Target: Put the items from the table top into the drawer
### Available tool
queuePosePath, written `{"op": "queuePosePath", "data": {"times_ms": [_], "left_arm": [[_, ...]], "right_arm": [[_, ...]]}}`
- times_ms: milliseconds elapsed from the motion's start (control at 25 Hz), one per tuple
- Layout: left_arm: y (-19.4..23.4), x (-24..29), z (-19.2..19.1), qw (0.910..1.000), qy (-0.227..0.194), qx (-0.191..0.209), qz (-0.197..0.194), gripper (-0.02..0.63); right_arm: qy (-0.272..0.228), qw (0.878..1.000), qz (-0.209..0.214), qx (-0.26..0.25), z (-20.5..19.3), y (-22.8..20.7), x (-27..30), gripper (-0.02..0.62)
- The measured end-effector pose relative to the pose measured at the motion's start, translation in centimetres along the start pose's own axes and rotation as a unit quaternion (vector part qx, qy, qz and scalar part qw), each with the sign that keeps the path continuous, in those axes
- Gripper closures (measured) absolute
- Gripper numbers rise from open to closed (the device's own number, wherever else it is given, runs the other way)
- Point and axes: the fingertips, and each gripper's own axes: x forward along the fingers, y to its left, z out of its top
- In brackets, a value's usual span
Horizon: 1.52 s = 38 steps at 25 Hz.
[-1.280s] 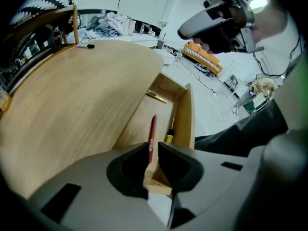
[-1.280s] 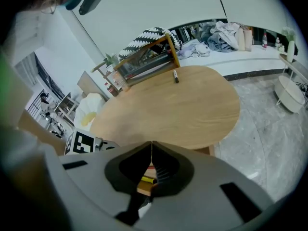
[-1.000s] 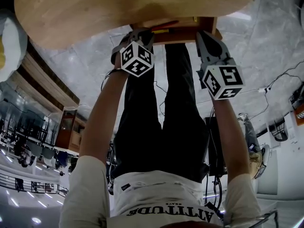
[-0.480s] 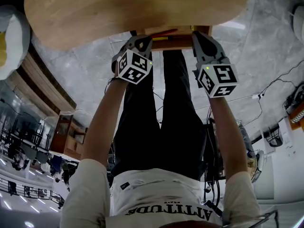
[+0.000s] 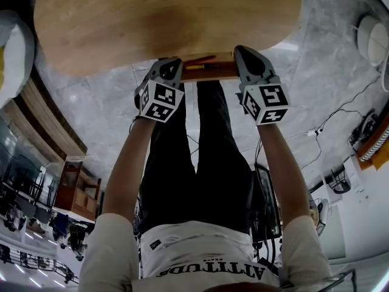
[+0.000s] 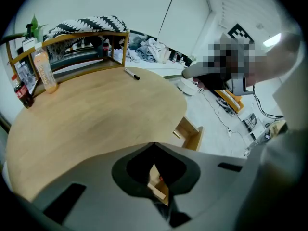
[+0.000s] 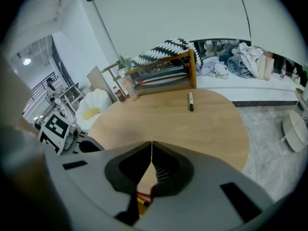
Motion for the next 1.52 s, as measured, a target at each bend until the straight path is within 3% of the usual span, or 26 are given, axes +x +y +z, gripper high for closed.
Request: {"op": "queuePosePath", "data": {"times_ms": [680, 1000, 1280, 1520], "left_arm": [[4.2, -1.2, 2.8, 0.9957, -0.048, -0.073, 0.028, 0.584], [5.9, -0.9, 3.1, 0.9943, -0.051, -0.089, 0.031, 0.584], [6.7, -1.5, 4.9, 0.9912, -0.056, -0.119, 0.015, 0.584], [7.8, -1.2, 5.8, 0.9908, -0.061, -0.119, 0.017, 0.584]], "right_arm": [[-0.021, 0.996, -0.021, -0.08, 6.1, -2.6, 4.6, 0.574], [-0.019, 0.997, -0.043, -0.058, 8.6, -6.8, 7.6, 0.546], [0.007, 0.995, -0.057, -0.078, 10.4, -10.2, 11.1, 0.511], [0.011, 0.995, -0.089, -0.045, 11.8, -13.6, 14.2, 0.503]]}}
